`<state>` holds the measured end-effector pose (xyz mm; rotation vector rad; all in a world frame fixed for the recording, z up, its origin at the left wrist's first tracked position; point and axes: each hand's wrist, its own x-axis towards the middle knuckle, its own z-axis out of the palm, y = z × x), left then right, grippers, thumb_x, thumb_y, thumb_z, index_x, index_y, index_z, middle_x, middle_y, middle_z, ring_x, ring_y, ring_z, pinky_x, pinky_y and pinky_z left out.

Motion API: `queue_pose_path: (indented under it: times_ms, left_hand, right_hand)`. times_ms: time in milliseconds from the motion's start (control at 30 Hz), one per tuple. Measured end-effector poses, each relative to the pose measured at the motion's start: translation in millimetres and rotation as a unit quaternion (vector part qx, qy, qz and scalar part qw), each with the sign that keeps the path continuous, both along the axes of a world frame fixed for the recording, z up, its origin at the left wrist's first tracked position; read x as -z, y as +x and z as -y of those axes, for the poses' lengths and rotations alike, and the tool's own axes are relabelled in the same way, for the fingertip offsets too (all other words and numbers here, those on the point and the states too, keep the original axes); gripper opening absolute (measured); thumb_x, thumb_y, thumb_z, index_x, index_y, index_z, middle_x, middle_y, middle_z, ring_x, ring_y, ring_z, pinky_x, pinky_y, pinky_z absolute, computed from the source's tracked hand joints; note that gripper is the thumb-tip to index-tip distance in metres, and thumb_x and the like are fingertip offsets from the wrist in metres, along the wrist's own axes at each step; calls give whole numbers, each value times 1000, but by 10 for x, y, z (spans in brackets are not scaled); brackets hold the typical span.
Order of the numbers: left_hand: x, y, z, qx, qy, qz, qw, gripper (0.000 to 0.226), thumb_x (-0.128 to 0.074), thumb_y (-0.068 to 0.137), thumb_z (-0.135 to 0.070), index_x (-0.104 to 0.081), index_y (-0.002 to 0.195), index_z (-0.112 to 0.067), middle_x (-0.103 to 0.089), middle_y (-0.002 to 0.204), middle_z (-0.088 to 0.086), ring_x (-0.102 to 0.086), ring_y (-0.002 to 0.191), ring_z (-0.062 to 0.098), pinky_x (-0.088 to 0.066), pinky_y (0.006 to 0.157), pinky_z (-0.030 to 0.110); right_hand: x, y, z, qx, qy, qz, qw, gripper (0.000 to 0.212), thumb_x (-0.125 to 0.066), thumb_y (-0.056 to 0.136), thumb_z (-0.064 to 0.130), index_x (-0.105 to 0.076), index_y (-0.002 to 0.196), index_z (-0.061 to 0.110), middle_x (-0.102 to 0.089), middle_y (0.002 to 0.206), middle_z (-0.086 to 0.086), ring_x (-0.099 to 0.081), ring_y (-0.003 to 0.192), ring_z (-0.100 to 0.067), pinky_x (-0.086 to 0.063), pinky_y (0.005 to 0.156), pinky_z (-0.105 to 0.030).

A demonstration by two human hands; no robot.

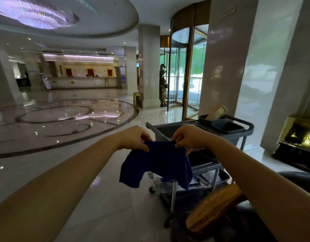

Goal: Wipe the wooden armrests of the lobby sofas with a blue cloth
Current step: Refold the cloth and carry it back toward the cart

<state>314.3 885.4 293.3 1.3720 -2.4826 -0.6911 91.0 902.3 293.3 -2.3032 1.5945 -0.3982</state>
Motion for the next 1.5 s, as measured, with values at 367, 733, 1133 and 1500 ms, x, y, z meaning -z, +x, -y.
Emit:
queue_pose_path:
  times_ms: [367, 733, 1133, 1500]
  left_hand:
    - [112, 150, 2751, 66, 26, -34, 997, 24, -64, 81, -9, -64, 102, -20, -63, 97, -4, -63, 92, 12, -53, 73, 22]
    - [20, -430, 5148, 193, -43, -14, 980, 25, -62, 80, -7, -66, 101, -20, -61, 89, -11, -58, 80, 0, -42, 65, 10]
    - [510, -1855, 7266, 286, -74, 37, 955, 27, -62, 78, -9, -66, 104, -13, -66, 101, 4, -60, 93, 16, -47, 85, 26]
    - [1810, -2869, 8378, 381, 66, 86, 918, 28, -63, 71, -6, -67, 96, -17, -66, 89, -3, -62, 80, 9, -51, 82, 28]
  right_hand:
    - [50, 181, 2365, 66, -5, 4, 998, 18, -62, 84, 8, -65, 102, 9, -64, 80, 1, -65, 60, -12, -56, 55, -21]
    - [-21, -146, 4182, 198, -20, 13, 980, 20, -60, 86, 11, -66, 105, 10, -60, 82, 6, -62, 60, -3, -55, 58, -18]
    - [539, -1332, 6055, 292, -14, 14, 956, 21, -60, 84, 8, -68, 103, 11, -61, 79, 7, -63, 65, -11, -54, 59, -18]
    - [1869, -1989, 6829, 414, 111, 72, 901, 19, -60, 80, 6, -70, 92, 16, -64, 73, 5, -62, 57, -5, -56, 67, -26]
